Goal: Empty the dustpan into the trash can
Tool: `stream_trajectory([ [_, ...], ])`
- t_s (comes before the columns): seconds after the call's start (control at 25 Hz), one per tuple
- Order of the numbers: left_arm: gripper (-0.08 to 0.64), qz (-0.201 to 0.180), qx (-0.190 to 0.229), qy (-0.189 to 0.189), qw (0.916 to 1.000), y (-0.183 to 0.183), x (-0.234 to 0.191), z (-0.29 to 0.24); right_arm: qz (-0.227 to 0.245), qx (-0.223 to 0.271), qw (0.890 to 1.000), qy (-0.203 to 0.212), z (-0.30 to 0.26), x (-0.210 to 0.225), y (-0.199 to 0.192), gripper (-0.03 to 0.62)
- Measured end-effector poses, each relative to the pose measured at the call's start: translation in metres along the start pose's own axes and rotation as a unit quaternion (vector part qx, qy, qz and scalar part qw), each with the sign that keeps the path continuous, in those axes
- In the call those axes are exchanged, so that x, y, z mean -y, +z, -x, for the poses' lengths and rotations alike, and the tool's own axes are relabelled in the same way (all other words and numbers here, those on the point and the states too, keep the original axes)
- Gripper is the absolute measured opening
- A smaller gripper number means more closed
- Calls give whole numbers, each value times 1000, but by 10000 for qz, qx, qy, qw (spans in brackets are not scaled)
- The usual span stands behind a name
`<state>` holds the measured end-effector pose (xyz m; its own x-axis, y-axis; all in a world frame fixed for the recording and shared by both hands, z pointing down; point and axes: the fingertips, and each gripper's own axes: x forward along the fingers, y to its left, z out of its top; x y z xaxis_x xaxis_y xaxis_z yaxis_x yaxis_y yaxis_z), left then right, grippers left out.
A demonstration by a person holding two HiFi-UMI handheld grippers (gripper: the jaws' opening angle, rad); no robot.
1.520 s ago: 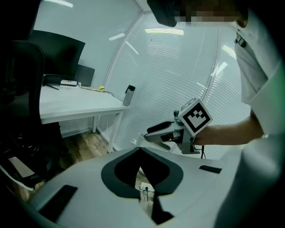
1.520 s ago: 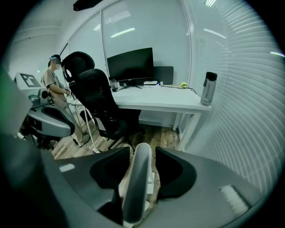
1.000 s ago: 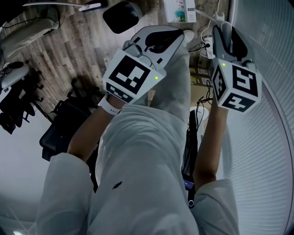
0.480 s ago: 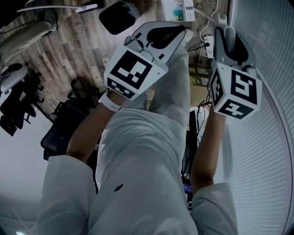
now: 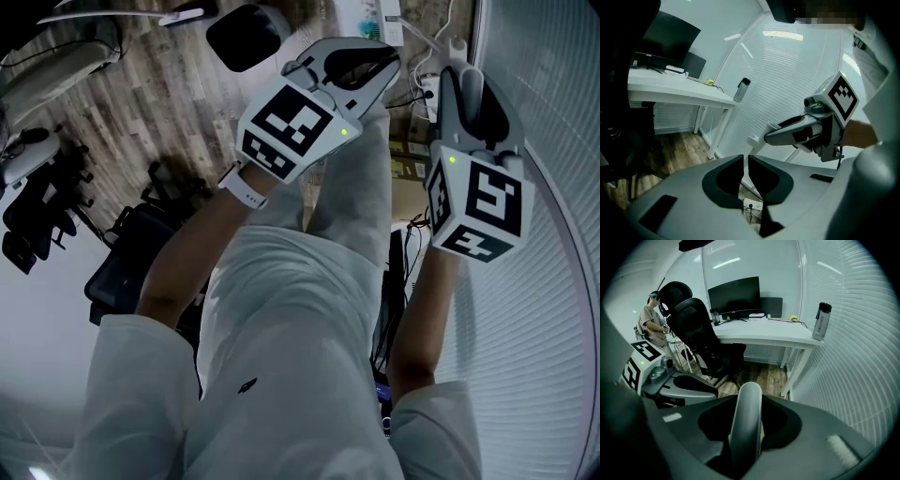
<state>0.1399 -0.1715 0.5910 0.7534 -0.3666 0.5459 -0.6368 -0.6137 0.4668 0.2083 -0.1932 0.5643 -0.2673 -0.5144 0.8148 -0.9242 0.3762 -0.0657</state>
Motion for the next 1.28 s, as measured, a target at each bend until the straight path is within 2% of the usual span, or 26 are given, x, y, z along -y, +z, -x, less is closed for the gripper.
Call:
stream_trajectory([
  [0.08, 59, -188, -57, -138, 9997, -4, 2, -7, 55, -28, 10000, 33, 0, 0, -1, 132],
  [0.16, 80, -428, -164, -206, 9987, -10, 3, -14, 77, -45, 9999, 64, -1, 0, -1, 132],
  [0.44, 106, -861, -329, -290, 9953, -18, 9, -34, 38, -39, 9999, 85, 2, 3, 2, 133],
  [0.76, 126, -1304, -200, -313, 9908, -12, 14, -69, 34, 16, 9999, 120, 1, 2, 5, 133],
  [0.96, 126, -1331, -124, -453, 9900, -6, 20, -85, -57, 53, 9999, 130, 0, 8, 10, 133],
  [1.16, 126, -1278, 6, -854, 9881, 0, 24, -96, -83, 37, 9998, 155, -1, 11, 7, 133],
  [1.28, 127, -1455, -63, -1069, 9835, 4, 24, -98, -72, 66, 9998, 170, -2, 12, 6, 133],
])
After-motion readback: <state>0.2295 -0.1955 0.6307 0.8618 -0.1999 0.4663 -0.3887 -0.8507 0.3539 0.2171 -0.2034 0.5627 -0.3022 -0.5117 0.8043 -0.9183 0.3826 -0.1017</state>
